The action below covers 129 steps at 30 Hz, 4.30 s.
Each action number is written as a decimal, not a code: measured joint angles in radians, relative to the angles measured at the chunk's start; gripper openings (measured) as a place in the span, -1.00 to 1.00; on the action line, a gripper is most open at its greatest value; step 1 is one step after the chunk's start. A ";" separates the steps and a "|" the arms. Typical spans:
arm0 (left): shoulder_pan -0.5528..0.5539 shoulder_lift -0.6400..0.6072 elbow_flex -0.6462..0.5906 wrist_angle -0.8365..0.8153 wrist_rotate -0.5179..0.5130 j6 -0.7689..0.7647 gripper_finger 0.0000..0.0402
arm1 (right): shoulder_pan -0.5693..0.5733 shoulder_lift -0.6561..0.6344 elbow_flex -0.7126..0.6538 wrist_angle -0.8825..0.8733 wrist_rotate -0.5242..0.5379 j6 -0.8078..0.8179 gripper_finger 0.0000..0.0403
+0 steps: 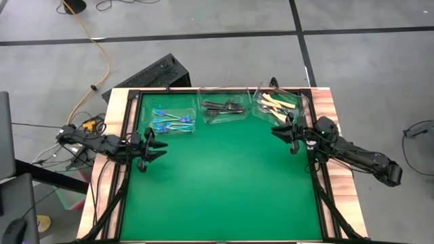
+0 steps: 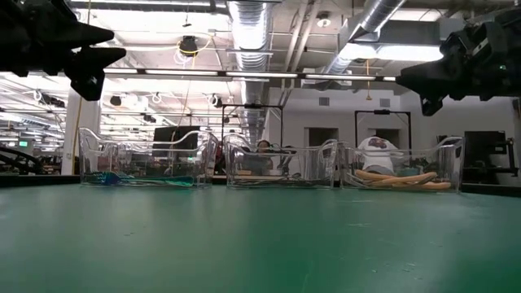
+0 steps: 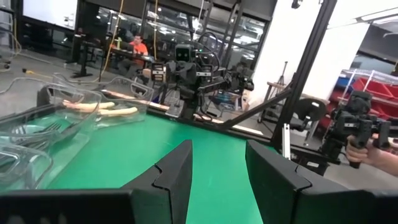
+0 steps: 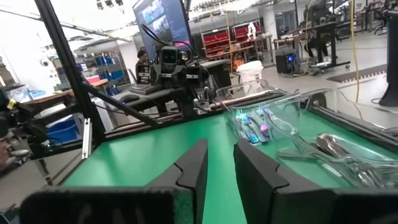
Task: Sort silverware by color (type)
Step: Return to Home Position
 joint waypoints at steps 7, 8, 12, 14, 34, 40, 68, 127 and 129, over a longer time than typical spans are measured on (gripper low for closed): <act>0.000 0.000 0.000 0.002 0.004 0.013 -0.34 | 0.000 0.000 0.000 -0.006 0.000 -0.038 -0.49; 0.000 0.000 -0.001 0.002 0.012 0.019 -0.34 | 0.000 0.000 0.000 -0.007 0.000 -0.040 -0.49; 0.000 0.000 -0.001 0.000 0.025 0.038 -0.34 | 0.000 0.000 0.000 -0.058 0.000 -0.083 -0.49; 0.000 0.000 -0.001 0.000 0.013 0.037 -0.34 | 0.000 0.001 0.000 -0.079 0.000 -0.093 -0.49; 0.000 0.000 -0.003 -0.006 -0.034 0.025 -0.34 | 0.000 0.000 0.000 -0.153 0.002 -0.030 -0.49; 0.000 0.001 -0.003 -0.005 -0.033 0.026 -0.34 | 0.000 0.000 0.000 -0.165 0.002 -0.030 -0.49; 0.000 0.001 0.018 -0.058 -0.117 -0.149 -0.34 | 0.000 0.000 0.000 -0.178 0.000 -0.031 -0.49; 0.000 0.001 0.021 -0.073 -0.111 0.027 -0.34 | 0.000 0.000 0.000 -0.179 0.000 -0.031 -0.49; 0.000 0.001 0.021 -0.073 -0.111 0.027 -0.34 | 0.000 0.000 0.000 -0.179 0.000 -0.031 -0.49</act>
